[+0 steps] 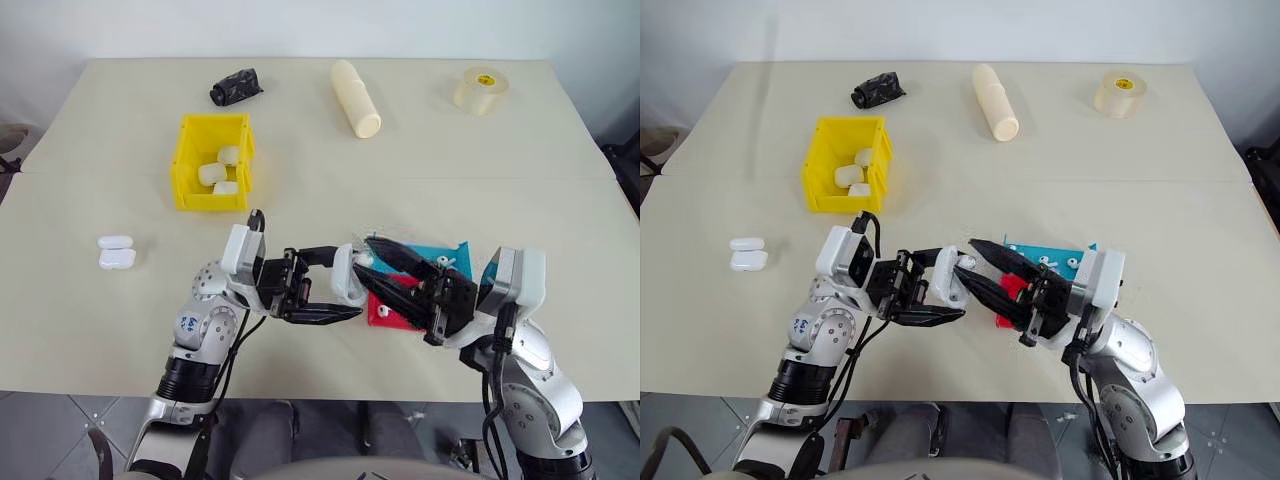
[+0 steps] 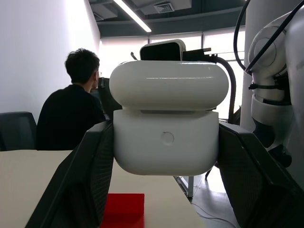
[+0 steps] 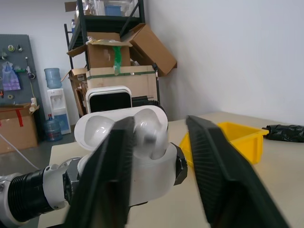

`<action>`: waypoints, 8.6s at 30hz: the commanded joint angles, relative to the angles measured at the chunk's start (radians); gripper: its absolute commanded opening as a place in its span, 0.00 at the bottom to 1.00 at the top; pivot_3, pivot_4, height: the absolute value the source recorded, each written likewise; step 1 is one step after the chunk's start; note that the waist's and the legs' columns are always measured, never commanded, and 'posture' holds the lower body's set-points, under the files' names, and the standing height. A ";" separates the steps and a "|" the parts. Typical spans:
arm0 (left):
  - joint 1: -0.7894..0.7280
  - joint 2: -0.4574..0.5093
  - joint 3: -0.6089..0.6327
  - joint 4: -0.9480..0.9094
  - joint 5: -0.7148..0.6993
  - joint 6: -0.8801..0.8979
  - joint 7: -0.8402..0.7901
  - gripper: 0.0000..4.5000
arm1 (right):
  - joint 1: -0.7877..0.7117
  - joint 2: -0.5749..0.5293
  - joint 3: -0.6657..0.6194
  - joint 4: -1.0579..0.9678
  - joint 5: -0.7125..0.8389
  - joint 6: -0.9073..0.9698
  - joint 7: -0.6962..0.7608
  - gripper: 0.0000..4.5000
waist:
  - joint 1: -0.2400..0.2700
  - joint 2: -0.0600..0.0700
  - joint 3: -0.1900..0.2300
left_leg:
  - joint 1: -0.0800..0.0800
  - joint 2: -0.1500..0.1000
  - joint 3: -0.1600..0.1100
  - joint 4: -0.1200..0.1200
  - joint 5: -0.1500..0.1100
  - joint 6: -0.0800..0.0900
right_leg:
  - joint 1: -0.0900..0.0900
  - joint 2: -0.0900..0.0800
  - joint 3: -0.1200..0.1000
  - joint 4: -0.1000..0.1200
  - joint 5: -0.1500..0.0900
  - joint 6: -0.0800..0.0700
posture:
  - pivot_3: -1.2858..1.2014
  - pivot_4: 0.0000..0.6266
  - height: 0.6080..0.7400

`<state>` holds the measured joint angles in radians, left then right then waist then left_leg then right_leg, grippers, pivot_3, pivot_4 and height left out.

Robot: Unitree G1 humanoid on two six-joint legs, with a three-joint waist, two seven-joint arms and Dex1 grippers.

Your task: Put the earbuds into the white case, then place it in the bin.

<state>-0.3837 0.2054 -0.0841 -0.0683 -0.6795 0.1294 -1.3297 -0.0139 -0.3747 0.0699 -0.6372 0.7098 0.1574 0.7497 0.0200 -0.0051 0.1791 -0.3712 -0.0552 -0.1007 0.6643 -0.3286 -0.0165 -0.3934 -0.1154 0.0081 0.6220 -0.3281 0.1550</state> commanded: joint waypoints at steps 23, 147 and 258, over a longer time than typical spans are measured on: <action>0.061 0.007 0.016 0.029 0.063 -0.119 0.051 0.62 | 0.405 -0.274 -0.660 0.384 -0.108 -0.279 0.333 0.99 | 0.003 0.000 0.000 | 0.001 -0.001 0.002 0.000 0.000 0.002 | 0.002 0.000 0.000 -0.001 0.000 0.000 | 0.52 0.24 1.00; -0.035 -0.074 -0.033 0.103 0.094 -0.152 0.150 0.62 | -0.181 -0.162 -0.374 -0.004 0.525 0.680 -0.059 0.22 | 0.005 0.002 0.000 | -0.003 0.003 0.000 0.001 0.000 0.001 | -0.001 -0.002 -0.001 -0.001 0.001 0.001 | 0.52 0.24 1.00; -0.264 0.160 0.346 0.334 0.342 0.154 1.060 0.70 | -0.007 -0.234 -0.243 0.151 -0.069 0.037 0.184 1.00 | -0.002 0.000 0.001 | -0.001 -0.001 0.001 -0.002 0.000 0.000 | -0.001 -0.001 -0.001 0.000 0.001 0.001 | 0.52 0.24 1.00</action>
<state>-0.6314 0.3402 0.2633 0.2588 -0.3596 0.3144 -0.2565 -0.0224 -0.6114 -0.1624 -0.4383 0.6362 0.1982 0.9454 0.0185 -0.0051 0.1801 -0.3723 -0.0566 -0.1000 0.6627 -0.3281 -0.0166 -0.3951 -0.1161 0.0074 0.6223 -0.3275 0.1559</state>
